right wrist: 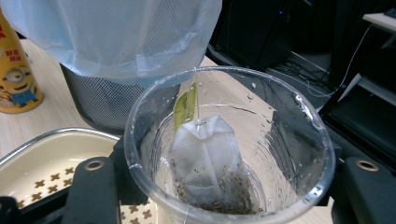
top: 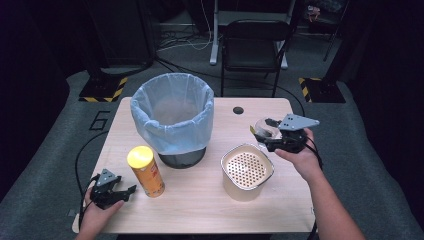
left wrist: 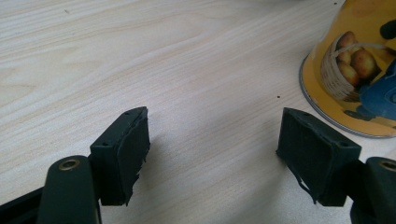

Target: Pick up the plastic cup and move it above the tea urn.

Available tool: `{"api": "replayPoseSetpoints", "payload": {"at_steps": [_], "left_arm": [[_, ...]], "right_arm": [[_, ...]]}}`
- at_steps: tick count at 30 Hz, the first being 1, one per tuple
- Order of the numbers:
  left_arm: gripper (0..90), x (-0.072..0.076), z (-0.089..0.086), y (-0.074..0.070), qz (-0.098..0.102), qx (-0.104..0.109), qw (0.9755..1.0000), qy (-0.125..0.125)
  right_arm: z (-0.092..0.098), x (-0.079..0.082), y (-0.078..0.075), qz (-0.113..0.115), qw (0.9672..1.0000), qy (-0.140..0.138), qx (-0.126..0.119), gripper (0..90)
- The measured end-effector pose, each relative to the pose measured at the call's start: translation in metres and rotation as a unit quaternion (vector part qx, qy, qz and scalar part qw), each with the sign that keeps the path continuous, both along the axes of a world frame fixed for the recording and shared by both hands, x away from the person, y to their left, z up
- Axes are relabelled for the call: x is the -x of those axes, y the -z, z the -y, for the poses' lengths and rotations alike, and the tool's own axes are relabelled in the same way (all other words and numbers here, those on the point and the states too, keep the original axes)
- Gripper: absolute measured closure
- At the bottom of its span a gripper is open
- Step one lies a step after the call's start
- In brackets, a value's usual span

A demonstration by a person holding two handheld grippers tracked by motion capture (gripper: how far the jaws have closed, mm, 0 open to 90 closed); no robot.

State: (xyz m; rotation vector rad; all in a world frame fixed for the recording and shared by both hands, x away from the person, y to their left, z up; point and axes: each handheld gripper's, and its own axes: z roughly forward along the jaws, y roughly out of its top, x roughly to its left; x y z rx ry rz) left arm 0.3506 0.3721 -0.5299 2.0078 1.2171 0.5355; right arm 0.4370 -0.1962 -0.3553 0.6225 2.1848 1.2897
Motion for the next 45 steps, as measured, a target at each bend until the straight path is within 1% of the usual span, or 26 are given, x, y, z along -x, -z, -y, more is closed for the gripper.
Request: {"api": "replayPoseSetpoints", "payload": {"at_steps": [1, 8, 11, 15, 20, 21, 22, 23, 24, 27, 28, 29, 30, 31, 32, 33, 34, 35, 36, 37, 38, 39, 40, 41, 42, 45], "left_arm": [[25.1, 0.0, 0.0, 0.0, -0.001, 0.001, 1.0, -0.001], [25.1, 0.0, 0.0, 0.0, -0.001, 0.001, 1.0, 0.0], [25.1, 0.0, 0.0, 0.0, 0.0, 0.0, 1.0, 0.0], [25.1, 0.0, 0.0, 0.001, 0.004, 0.003, 1.0, -0.003], [25.1, 0.0, 0.0, 0.0, 0.001, 0.001, 1.0, -0.001], [25.1, 0.0, 0.001, 0.001, 0.008, 0.003, 1.0, -0.004], [25.1, 0.0, 0.0, 0.001, 0.003, 0.001, 1.0, -0.002], [25.1, 0.0, 0.0, 0.001, 0.005, 0.002, 1.0, -0.003], [25.1, 0.0, 0.0, 0.0, 0.0, 0.001, 1.0, -0.001], [25.1, 0.0, 0.0, 0.0, 0.0, 0.0, 1.0, 0.0], [25.1, 0.0, 0.0, 0.0, 0.002, 0.001, 1.0, -0.001], [25.1, 0.0, 0.0, 0.0, 0.002, 0.001, 1.0, -0.001], [25.1, 0.0, 0.001, 0.001, 0.008, 0.004, 0.9999, -0.004], [25.1, 0.0, 0.001, 0.001, 0.008, 0.004, 0.9999, -0.004], [25.1, 0.0, 0.0, 0.0, 0.003, 0.002, 1.0, -0.002], [25.1, 0.0, 0.0, 0.0, 0.001, 0.001, 1.0, -0.001], [25.1, 0.0, 0.001, 0.001, 0.006, 0.003, 1.0, -0.004], [25.1, 0.0, 0.0, 0.001, 0.004, 0.001, 1.0, -0.002], [25.1, 0.001, 0.0, 0.0, 0.0, 0.001, 1.0, 0.001], [25.1, 0.001, 0.0, 0.0, 0.0, 0.001, 1.0, 0.001], [25.1, 0.001, -0.001, 0.0, 0.0, -0.001, 1.0, 0.004], [25.1, 0.001, -0.001, 0.0, 0.004, -0.002, 1.0, 0.005], [25.1, 0.002, 0.0, 0.001, 0.007, 0.003, 1.0, 0.001], [25.2, 0.002, -0.001, 0.0, 0.002, 0.001, 1.0, 0.003], [25.2, 0.002, 0.0, 0.001, 0.008, 0.004, 1.0, 0.0], [25.1, 0.002, 0.0, 0.001, 0.007, 0.003, 1.0, 0.001]], "right_arm": [[-0.002, -0.001, -0.001, 0.009, 0.9999, -0.003, 0.007, 34.4], [-0.005, -0.003, -0.001, 0.025, 0.9995, -0.007, 0.014, 35.0], [-0.008, -0.002, 0.001, 0.045, 0.9982, -0.007, 0.04, 35.1], [-0.011, 0.004, 0.005, 0.067, 0.9958, -0.01, 0.061, 35.2], [-0.012, 0.009, 0.011, 0.094, 0.9912, -0.016, 0.092, 35.2], [-0.012, 0.01, 0.011, 0.1, 0.9901, -0.02, 0.097, 35.2], [-0.012, 0.01, 0.012, 0.105, 0.9894, -0.021, 0.098, 35.2], [-0.011, 0.01, 0.012, 0.11, 0.9888, -0.022, 0.099, 35.2], [-0.01, 0.011, 0.013, 0.11, 0.989, -0.023, 0.096, 35.2], [-0.01, 0.008, 0.015, 0.116, 0.9886, -0.04, 0.087, 35.3], [-0.012, 0.005, 0.015, 0.118, 0.9874, -0.057, 0.088, 35.4], [-0.012, 0.005, 0.015, 0.118, 0.9874, -0.057, 0.088, 35.4], [-0.015, 0.001, 0.015, 0.124, 0.9851, -0.075, 0.093, 35.4], [-0.015, 0.001, 0.015, 0.124, 0.9851, -0.075, 0.093, 35.4], [-0.018, -0.001, 0.014, 0.122, 0.9848, -0.082, 0.092, 35.5], [-0.02, -0.003, 0.014, 0.125, 0.9832, -0.094, 0.094, 35.6], [-0.022, -0.005, 0.013, 0.129, 0.9808, -0.107, 0.099, 35.6], [-0.022, -0.005, 0.013, 0.129, 0.9808, -0.107, 0.099, 35.6], [-0.024, -0.006, 0.012, 0.133, 0.9788, -0.115, 0.105, 35.6], [-0.024, -0.006, 0.012, 0.133, 0.9788, -0.115, 0.105, 35.6], [-0.024, -0.007, 0.012, 0.136, 0.9775, -0.119, 0.109, 35.6], [-0.024, -0.006, 0.012, 0.14, 0.9763, -0.121, 0.112, 35.6], [-0.024, -0.006, 0.012, 0.143, 0.9756, -0.122, 0.113, 35.6], [-0.024, -0.006, 0.012, 0.147, 0.9753, -0.121, 0.112, 35.7], [-0.023, -0.006, 0.012, 0.151, 0.9747, -0.12, 0.113, 35.8], [-0.023, -0.005, 0.013, 0.156, 0.9743, -0.113, 0.116, 36.1]]}}
